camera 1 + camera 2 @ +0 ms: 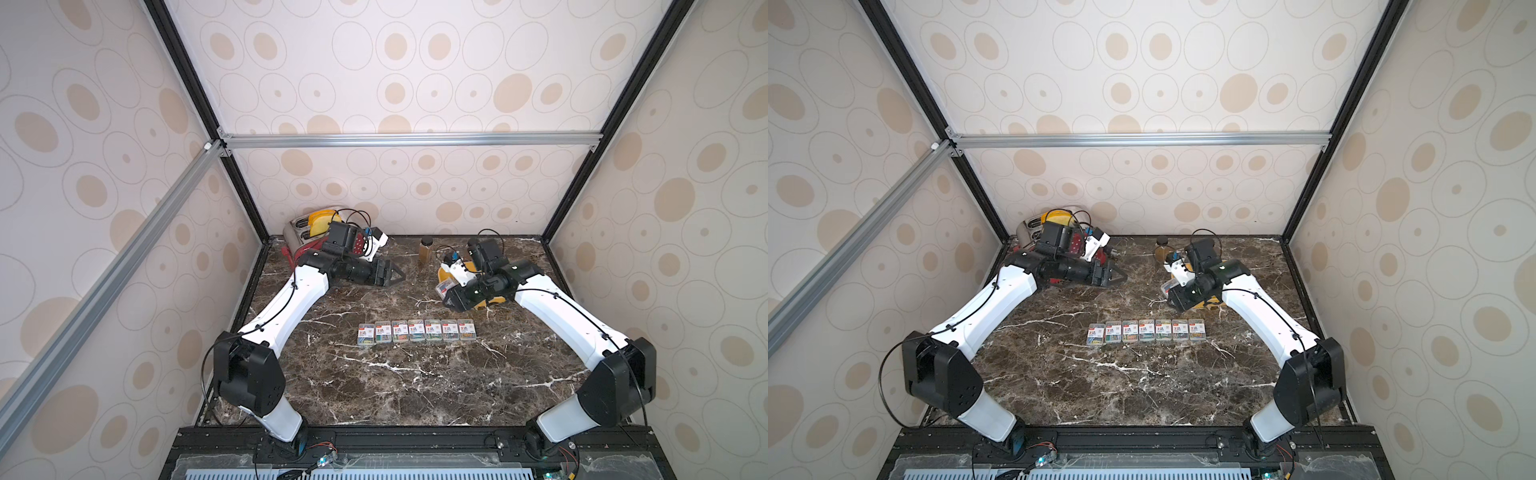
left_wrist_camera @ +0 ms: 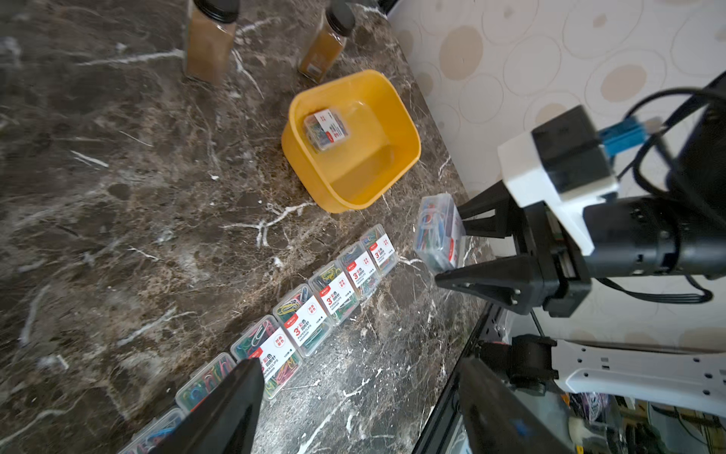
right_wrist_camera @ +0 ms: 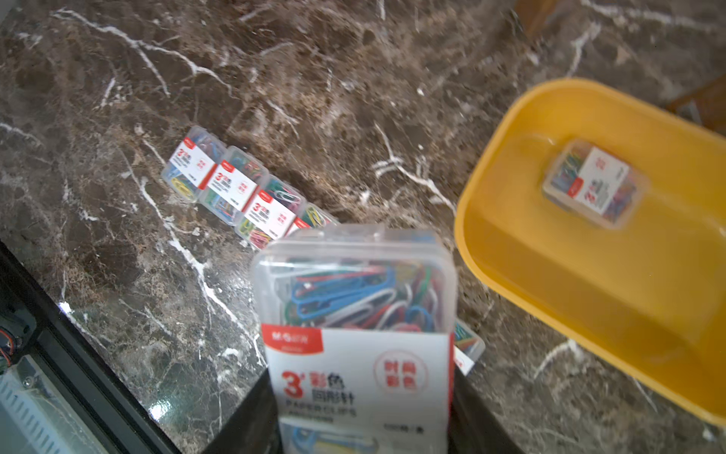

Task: Take the paper clips out of the storage box
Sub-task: Place the boxed paper clips at the center of the board.

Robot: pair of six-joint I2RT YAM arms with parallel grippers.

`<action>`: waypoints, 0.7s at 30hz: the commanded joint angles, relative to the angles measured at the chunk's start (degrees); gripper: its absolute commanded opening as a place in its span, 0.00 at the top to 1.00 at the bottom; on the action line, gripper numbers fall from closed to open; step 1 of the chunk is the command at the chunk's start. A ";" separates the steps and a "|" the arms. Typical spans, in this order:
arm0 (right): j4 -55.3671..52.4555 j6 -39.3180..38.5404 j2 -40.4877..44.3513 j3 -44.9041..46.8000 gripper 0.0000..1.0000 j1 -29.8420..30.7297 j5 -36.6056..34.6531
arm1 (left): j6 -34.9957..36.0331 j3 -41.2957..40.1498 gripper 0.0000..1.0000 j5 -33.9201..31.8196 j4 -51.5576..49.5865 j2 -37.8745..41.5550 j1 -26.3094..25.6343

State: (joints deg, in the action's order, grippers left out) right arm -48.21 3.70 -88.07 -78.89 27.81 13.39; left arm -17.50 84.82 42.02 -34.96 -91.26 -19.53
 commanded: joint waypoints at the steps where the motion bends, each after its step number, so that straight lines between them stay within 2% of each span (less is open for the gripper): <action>1: -6.85 3.01 1.30 2.54 0.65 -4.33 1.81 | -1.23 -1.30 0.14 -2.87 2.70 2.45 1.31; 3: -8.27 3.52 0.78 3.56 0.65 -6.57 2.17 | -1.14 -2.05 0.11 -3.34 2.83 3.06 1.49; 11: -11.37 4.52 -2.44 5.98 0.66 -9.36 2.61 | -2.05 -4.31 0.09 -2.82 4.04 3.46 1.47; 21: -8.43 6.03 -7.60 10.51 0.68 -12.79 1.58 | -1.75 -4.42 0.05 -2.56 4.19 3.47 1.50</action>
State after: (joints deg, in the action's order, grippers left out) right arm -57.21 8.80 -94.63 -69.32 15.57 15.18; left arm -19.11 80.03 39.33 -31.75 -89.14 -18.04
